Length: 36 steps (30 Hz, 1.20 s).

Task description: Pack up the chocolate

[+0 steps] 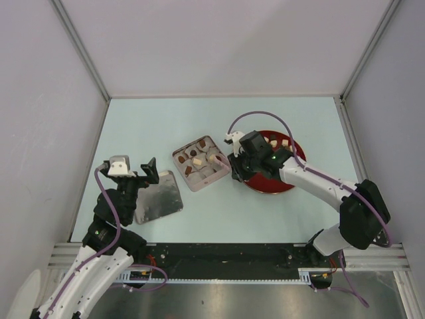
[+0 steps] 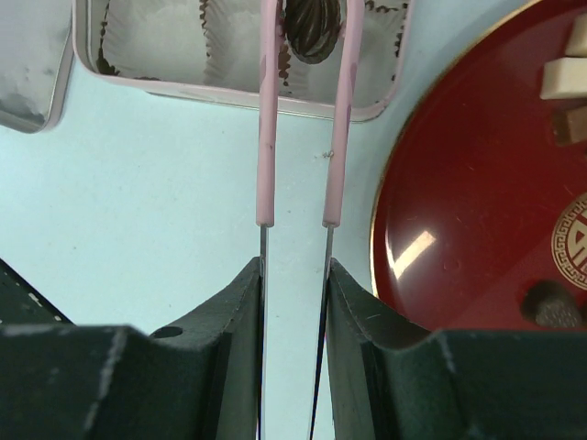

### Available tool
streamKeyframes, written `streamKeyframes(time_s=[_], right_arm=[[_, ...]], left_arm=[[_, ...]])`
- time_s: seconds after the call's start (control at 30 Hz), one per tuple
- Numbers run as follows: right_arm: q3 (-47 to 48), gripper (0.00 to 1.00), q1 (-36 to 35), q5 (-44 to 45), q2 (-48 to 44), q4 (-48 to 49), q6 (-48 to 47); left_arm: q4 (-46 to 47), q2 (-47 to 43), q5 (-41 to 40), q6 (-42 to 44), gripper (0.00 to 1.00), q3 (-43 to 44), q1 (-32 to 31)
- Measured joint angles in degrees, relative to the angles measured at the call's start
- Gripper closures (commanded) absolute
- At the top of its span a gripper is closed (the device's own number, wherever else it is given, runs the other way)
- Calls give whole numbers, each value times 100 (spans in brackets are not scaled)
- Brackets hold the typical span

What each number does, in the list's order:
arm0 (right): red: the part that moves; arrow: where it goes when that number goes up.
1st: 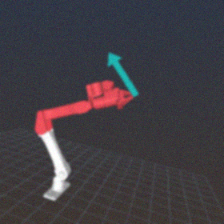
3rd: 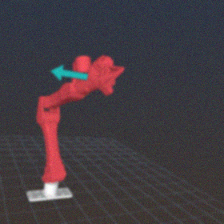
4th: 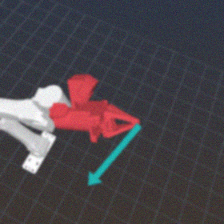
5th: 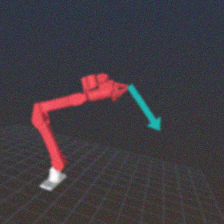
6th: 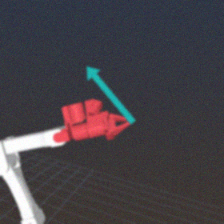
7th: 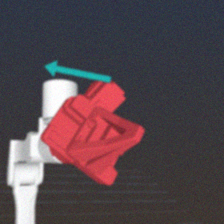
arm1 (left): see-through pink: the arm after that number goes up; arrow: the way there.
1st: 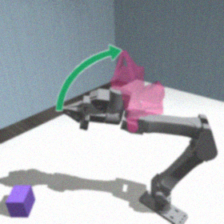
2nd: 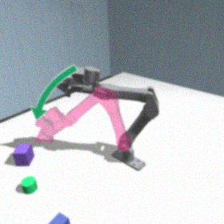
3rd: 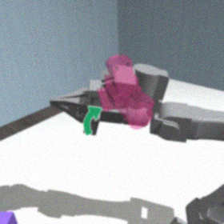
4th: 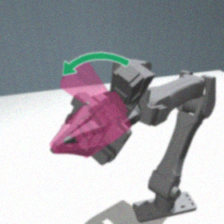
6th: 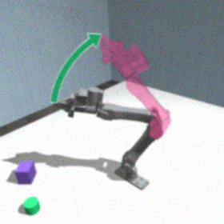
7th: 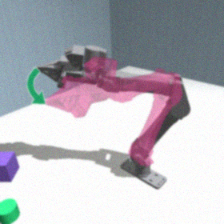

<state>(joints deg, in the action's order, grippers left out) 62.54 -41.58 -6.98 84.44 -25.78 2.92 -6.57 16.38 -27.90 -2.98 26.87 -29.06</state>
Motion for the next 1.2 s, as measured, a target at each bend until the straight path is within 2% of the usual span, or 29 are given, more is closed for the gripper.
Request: streamKeyframes(time_s=[0.4,0.77,1.2], right_arm=[[63,89,-79,151,393,2,-170],[70,68,-55,262,527,-17,-168],[72,62,-17,326,527,-15,-151]], left_arm=[[0,0,0,0,0,2,0],[0,2,-2,2,0,0,0],[0,7,0,0,0,2,0]])
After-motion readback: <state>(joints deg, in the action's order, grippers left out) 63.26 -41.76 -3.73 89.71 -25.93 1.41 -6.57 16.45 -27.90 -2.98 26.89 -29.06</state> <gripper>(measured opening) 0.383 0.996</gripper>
